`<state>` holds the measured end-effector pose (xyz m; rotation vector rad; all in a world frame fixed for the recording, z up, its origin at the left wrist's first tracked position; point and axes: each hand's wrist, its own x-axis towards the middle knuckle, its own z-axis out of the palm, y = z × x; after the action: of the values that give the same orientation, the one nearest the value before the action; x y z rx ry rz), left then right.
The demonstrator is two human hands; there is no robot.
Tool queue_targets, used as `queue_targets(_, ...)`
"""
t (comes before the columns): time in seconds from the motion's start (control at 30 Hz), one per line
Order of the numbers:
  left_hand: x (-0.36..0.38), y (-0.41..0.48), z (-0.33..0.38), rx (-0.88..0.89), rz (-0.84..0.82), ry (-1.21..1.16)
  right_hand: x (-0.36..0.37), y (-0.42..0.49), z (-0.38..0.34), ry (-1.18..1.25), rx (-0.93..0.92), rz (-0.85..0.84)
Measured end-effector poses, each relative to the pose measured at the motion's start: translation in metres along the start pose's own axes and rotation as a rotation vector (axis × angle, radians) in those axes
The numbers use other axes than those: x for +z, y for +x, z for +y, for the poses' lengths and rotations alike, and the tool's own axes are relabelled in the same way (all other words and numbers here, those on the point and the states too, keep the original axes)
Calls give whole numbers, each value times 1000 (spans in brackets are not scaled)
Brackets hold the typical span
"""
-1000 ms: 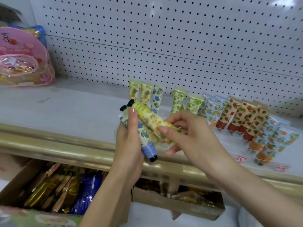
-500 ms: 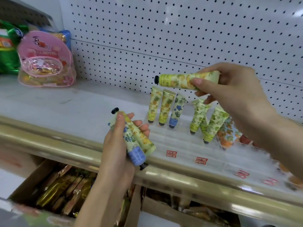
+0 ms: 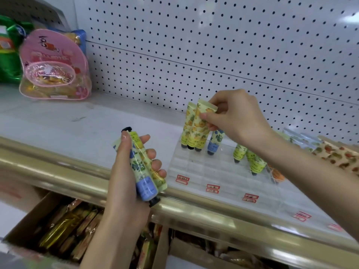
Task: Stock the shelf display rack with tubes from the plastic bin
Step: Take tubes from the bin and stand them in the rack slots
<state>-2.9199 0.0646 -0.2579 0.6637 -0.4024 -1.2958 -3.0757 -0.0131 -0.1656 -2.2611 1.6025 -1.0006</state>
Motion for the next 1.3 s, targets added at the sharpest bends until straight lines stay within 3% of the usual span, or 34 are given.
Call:
queue_targets(0.83,0,6,-6,-55,-21,-57,30,3,7,-101,54,-40)
queue_targets(0.97,1,5,-6,-55,5,-40,12,-5,-1,-117,13,30)
queue_targets(1.07,7,2,-7,-56,15,-50,-6,-27,-10,9,-3,68)
queue_targets(1.2,17,-7,-11,-64,17,-74,3,-74,-15,239,61,-132)
queue_targets(1.3,23,-12,-16,-81,3,-69,16,-94,-11,273,88,-147)
